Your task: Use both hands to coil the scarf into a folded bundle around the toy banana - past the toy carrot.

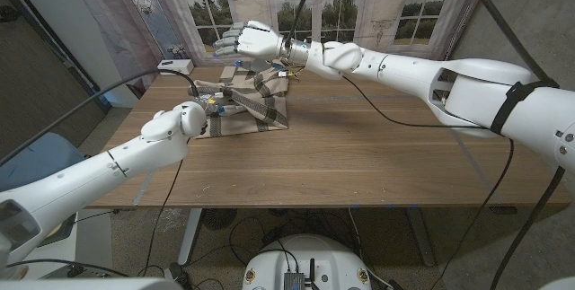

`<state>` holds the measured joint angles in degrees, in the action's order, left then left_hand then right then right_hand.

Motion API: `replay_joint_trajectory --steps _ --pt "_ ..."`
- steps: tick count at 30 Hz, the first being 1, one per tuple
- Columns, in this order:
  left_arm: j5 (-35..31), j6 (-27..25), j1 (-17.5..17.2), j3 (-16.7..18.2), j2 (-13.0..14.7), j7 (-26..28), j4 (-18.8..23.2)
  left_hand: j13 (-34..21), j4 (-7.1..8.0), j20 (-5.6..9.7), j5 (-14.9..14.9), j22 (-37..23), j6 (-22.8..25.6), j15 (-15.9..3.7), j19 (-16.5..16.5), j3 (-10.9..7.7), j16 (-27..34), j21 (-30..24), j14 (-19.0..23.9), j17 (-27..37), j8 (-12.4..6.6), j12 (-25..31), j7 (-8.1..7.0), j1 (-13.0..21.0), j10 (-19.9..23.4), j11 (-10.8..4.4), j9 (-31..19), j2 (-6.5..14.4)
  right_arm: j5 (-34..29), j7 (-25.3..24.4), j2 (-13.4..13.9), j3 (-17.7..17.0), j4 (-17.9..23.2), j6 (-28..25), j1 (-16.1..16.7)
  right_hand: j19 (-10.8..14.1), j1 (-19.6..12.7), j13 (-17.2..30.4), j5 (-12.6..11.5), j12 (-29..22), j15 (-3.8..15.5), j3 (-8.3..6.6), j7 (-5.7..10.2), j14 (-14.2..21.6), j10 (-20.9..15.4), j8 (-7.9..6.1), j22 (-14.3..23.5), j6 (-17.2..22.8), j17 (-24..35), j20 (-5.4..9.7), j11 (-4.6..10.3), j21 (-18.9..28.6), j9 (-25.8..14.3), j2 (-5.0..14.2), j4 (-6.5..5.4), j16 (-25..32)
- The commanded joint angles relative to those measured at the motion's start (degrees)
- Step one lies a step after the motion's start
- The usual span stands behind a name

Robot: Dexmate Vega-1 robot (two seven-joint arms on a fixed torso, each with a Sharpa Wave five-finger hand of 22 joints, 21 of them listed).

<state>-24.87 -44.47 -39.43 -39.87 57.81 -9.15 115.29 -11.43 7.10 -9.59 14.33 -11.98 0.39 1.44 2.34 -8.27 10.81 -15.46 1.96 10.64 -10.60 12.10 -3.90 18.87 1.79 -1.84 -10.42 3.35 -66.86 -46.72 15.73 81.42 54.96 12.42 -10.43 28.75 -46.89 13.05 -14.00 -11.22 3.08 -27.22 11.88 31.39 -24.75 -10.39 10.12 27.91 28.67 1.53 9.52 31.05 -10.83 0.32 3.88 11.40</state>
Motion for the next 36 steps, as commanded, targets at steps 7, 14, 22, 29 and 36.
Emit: replay_joint_trajectory --steps 7,14,22,29,36 --pt "-8.5 -5.1 -7.6 5.3 5.7 7.1 16.6 -0.2 -0.69 -0.13 0.3 -0.2 1.1 -0.27 1.0 -0.15 0.4 -0.2 0.9 0.0 -0.64 0.7 -0.47 0.5 1.1 -0.40 0.1 0.6 -0.3 5.1 3.5 -5.9 5.4 -2.9 4.3 0.4 0.6 0.1 -0.3 -0.4 9.36 -0.67 0.06 -0.3 0.0 -0.54 0.1 0.9 -0.1 -0.31 -0.11 -0.2 -0.1 -0.04 0.29 0.2" --pt "-12.9 -5.6 -9.1 6.1 6.1 7.4 19.8 -0.1 -0.90 -0.22 0.3 -0.1 1.3 -0.39 1.4 -0.21 0.5 -0.3 1.2 -0.1 -0.69 0.8 -0.56 0.7 1.5 -0.34 0.1 0.7 -0.3 5.9 4.6 -7.6 7.0 -4.1 5.6 0.5 0.7 0.1 -0.3 -0.5 9.38 -0.90 -0.03 -0.2 -0.1 -0.67 0.1 1.1 -0.2 -0.34 -0.14 -0.3 -0.1 0.02 0.42 0.3" --pt "-16.8 -4.6 -10.2 7.1 5.4 6.7 21.3 -0.1 -1.19 -0.28 0.2 -0.1 1.6 -0.56 1.9 -0.30 0.5 -0.4 1.4 -0.1 -0.73 0.8 -0.59 1.0 1.6 -0.40 0.1 0.7 0.5 6.9 5.6 -9.6 8.2 -4.9 7.2 0.6 1.0 0.1 -0.3 -0.6 9.33 -1.14 0.04 -0.2 -0.3 -0.86 0.1 1.7 -0.3 -0.32 -0.28 -0.4 0.0 -0.01 0.58 0.3" --pt "-18.9 -3.6 -10.8 7.9 4.2 5.0 21.2 -0.1 -1.41 -0.29 0.2 -0.1 1.7 -0.59 1.9 -0.36 0.4 -0.4 1.4 -0.1 -0.68 0.8 -0.56 1.2 1.7 -0.61 0.1 0.8 1.0 7.8 6.1 -10.9 8.7 -5.6 8.1 0.6 1.2 0.1 -0.3 -0.6 9.35 -1.31 0.03 -0.2 -0.4 -0.95 0.1 1.9 -0.3 -0.35 -0.15 -0.5 0.0 0.02 0.66 0.4" --pt "-18.4 -1.8 -12.8 10.3 2.9 6.1 20.9 -0.1 -1.61 -0.21 0.2 0.0 1.8 -0.63 2.1 -0.43 0.4 -0.5 1.5 -0.1 -0.66 0.8 -0.69 1.4 1.7 -0.56 0.1 0.8 3.7 9.0 6.4 -13.2 8.9 -6.0 9.5 0.6 1.4 0.0 -0.3 -0.7 9.33 -1.49 -0.03 -0.1 -0.5 -1.12 0.1 2.5 -0.3 -0.40 -0.25 -0.5 0.0 0.03 0.75 0.4"
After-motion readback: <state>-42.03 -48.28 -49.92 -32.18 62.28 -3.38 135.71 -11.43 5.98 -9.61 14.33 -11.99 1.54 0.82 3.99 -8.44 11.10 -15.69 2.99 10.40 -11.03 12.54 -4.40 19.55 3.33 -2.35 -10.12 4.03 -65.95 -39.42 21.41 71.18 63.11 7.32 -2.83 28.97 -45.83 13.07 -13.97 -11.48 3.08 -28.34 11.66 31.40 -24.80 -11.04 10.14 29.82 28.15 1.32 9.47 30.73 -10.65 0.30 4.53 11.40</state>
